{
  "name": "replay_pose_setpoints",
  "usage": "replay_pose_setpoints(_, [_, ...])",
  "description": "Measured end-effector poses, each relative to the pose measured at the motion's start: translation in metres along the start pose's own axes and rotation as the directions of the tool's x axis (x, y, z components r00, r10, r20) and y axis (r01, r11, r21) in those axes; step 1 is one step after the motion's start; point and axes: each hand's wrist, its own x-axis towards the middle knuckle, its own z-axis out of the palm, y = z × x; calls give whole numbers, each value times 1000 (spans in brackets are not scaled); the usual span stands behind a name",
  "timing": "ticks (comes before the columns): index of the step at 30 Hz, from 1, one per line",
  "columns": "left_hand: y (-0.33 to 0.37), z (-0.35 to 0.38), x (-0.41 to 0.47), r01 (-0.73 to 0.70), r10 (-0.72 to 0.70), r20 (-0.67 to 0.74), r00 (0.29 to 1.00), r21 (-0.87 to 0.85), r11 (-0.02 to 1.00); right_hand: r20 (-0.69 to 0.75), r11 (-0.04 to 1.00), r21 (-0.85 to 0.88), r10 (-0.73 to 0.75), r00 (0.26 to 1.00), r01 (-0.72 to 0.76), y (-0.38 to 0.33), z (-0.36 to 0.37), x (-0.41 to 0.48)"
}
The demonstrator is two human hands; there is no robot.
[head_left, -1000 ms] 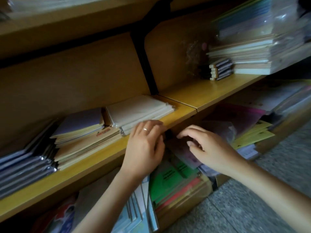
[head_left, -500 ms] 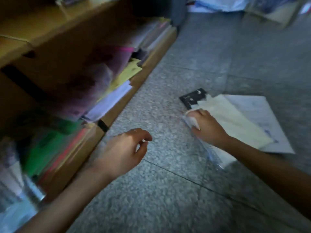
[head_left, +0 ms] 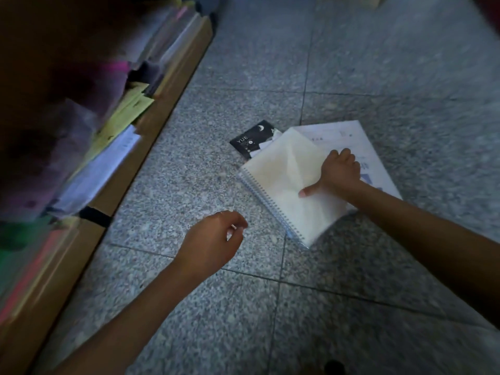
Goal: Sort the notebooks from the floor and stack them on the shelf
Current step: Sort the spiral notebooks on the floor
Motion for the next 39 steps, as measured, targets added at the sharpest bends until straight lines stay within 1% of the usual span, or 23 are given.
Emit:
replay_pose_setpoints(4, [3,2,0,31,-30,20,999,-78,996,-124,998,-61,-39,992,32,-3,-2,0])
replay_pose_setpoints(7, [0,5,-1,60,-55,40,998,-142,988,-151,996,-83,-56,987,43,-3,-4,0])
replay_pose_setpoints(9, [-1,7,-2,69,-62,46,997,-168,983,-138,998,-31,-54,989,50,-1,-8,1])
replay_pose_setpoints(12, [-1,8,-3,78,-66,59,996,-212,974,-70,987,136,-75,995,84,4,-18,4])
replay_pose_setpoints(16, [0,7,-3,96,-79,76,994,-267,959,-28,965,199,-166,986,168,11,-18,7])
replay_pose_setpoints(18, [1,7,-3,108,-87,83,993,-299,948,-56,955,231,-180,982,188,12,-14,6])
replay_pose_setpoints(21, [2,5,-4,131,-101,103,990,-344,930,-144,938,282,-165,976,201,14,-9,2])
replay_pose_setpoints(26, [-1,6,-5,138,-100,114,988,-411,901,-148,905,397,-102,984,154,17,-3,5])
replay_pose_setpoints(31, [-5,16,-4,175,-107,169,980,-471,864,-109,875,470,-72,991,116,19,-2,16])
replay_pose_setpoints(33, [-4,19,-3,201,-118,195,974,-487,850,-93,880,467,-54,994,92,21,-5,20])
replay_pose_setpoints(37, [1,30,-1,226,-111,237,965,-543,809,-31,884,467,16,999,1,27,-10,25])
replay_pose_setpoints(39, [5,38,3,235,-91,273,958,-559,795,-10,842,537,64,998,-49,33,-10,27])
